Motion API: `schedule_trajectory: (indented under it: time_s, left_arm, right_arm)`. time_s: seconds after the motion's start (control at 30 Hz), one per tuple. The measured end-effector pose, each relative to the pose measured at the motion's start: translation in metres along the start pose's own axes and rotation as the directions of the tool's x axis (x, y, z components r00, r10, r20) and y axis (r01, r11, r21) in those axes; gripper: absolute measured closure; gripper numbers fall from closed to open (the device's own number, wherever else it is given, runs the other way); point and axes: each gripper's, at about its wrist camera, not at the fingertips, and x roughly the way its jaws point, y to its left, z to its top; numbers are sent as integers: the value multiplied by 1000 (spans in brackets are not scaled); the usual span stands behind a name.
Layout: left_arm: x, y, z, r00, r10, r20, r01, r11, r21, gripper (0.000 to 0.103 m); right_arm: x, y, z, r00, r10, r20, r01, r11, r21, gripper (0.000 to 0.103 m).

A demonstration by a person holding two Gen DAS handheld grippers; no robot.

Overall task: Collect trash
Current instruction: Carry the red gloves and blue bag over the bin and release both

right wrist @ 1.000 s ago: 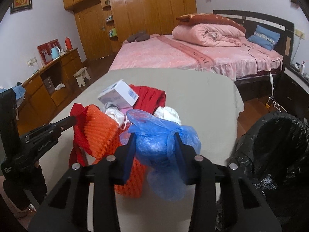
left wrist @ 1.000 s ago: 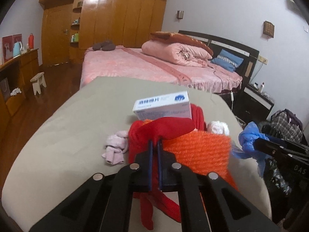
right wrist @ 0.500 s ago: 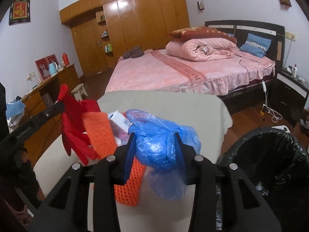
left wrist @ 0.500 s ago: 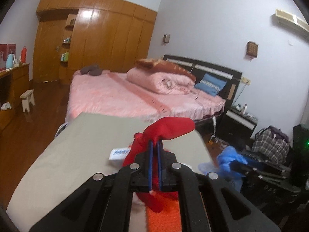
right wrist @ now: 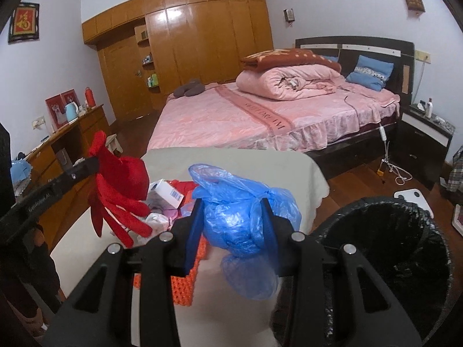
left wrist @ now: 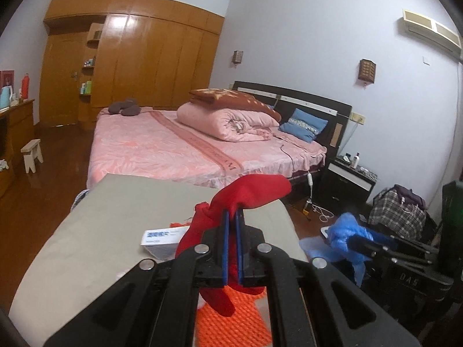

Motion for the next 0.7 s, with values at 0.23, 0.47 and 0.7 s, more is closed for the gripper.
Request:
schedule_trajectory:
  time_s: [0.23,0.47,0.7]
  left_arm:
    - [6,-39,-4,995,-97,-21,98,995,29,99]
    - [16,-102,-8,963,-265,-52,268,961,73,99]
    - [35,-169,-12,910,-405,-92,413,904,106,99]
  right_arm:
    - [-27,-23,-1,998,-54,33,53,998,31,65]
    - [-60,-70,-15,986,-159,51,154,985,81,65]
    - [-93,-129,-40,951,-306,34,298,942,158,65]
